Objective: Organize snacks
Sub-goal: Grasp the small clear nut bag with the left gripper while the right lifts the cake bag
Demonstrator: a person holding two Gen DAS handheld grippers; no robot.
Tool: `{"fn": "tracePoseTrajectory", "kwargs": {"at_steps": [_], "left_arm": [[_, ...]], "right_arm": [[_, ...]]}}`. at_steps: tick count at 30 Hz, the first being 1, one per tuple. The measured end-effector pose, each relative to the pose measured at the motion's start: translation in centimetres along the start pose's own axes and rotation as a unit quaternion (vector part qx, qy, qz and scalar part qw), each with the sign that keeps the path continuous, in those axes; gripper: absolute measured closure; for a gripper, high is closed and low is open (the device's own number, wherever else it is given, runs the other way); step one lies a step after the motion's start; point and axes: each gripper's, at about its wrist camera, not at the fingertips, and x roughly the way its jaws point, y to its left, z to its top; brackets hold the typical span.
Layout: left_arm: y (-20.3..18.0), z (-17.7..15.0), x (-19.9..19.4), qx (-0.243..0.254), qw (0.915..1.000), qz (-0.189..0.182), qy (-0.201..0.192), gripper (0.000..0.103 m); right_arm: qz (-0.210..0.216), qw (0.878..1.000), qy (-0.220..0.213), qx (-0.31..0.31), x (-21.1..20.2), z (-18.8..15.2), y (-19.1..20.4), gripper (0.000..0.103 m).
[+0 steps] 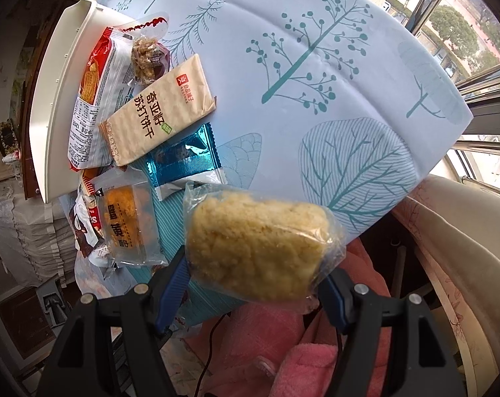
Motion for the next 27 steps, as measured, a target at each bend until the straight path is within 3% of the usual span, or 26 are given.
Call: {"fn": "tracePoseTrajectory", "kwargs": {"at_steps": [7, 11, 20, 27], "left_arm": [[-0.3, 1.4, 1.2, 0.023, 0.9997, 0.005, 0.005, 0.034], [-1.2, 2.5, 0.5, 0.033, 0.9995, 0.000, 0.001, 0.057], [-0.1, 3.2, -0.5, 0.018, 0.9998, 0.002, -0.009, 0.059], [1.0, 1.4, -4.4, 0.002, 0.9985, -0.013, -0.052, 0.060]], "right_arm": [[-0.005, 1.000, -0.014, 0.001, -0.2, -0.3, 0.3, 0.032], [-0.008, 1.000, -0.024, 0.003, -0.6, -0.3, 0.6, 0.032], [-0.008, 0.999, -0.045, -0.022, -1.8, -0.2, 1.3, 0.032], [0.005, 0.996, -0.058, -0.061, -2.7, -0.5, 2.2, 0.032]]}}
